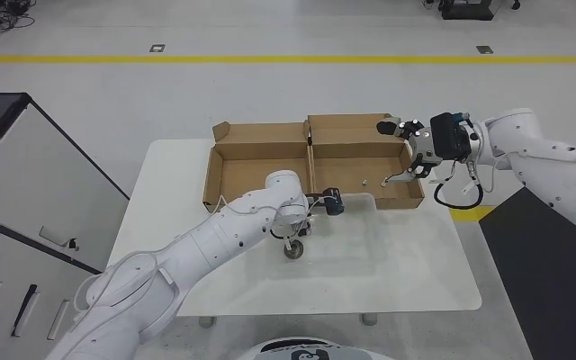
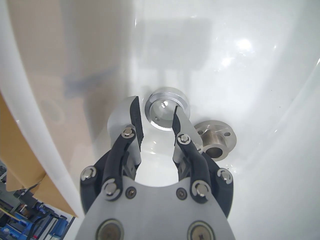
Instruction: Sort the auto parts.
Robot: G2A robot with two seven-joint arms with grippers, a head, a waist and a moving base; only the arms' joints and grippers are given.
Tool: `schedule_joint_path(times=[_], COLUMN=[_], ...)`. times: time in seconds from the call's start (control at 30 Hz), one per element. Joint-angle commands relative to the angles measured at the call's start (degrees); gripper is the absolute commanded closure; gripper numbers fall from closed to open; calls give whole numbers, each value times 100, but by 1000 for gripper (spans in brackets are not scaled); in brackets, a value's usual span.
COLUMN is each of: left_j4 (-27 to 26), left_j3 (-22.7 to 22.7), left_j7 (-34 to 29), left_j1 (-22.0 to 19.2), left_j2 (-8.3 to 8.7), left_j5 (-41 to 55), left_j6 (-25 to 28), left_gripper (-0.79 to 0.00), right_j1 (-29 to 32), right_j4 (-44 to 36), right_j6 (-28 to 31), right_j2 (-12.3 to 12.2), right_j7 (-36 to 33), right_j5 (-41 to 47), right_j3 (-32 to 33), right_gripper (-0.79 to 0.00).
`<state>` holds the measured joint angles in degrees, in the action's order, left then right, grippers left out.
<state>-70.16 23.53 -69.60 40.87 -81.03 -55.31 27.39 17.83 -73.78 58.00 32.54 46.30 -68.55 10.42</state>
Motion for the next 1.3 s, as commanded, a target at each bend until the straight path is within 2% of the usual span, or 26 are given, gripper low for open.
schedule_joint_path(times=[0.0,0.43,0.73,1.27], left_j4=[-36,-151,111,426], left_j3=[27,222,100,10], left_j7=[-43,-145,-85,-25], left_j1=[18,69,-10,-121], left_j2=[8,74,-22,-163], left_j5=[53,178,146,212], left_j6=[30,104,240,331], left_gripper=[-357,-308,-271,-256], right_j1=[0,0,0,0], right_j4=[0,0,0,0], right_j6=[0,0,0,0], right_j2=[0,0,0,0], right_j7=[0,0,0,0], right_j5=[0,0,0,0], right_j3=[0,0,0,0], right_gripper=[-785,-785,-785,-785])
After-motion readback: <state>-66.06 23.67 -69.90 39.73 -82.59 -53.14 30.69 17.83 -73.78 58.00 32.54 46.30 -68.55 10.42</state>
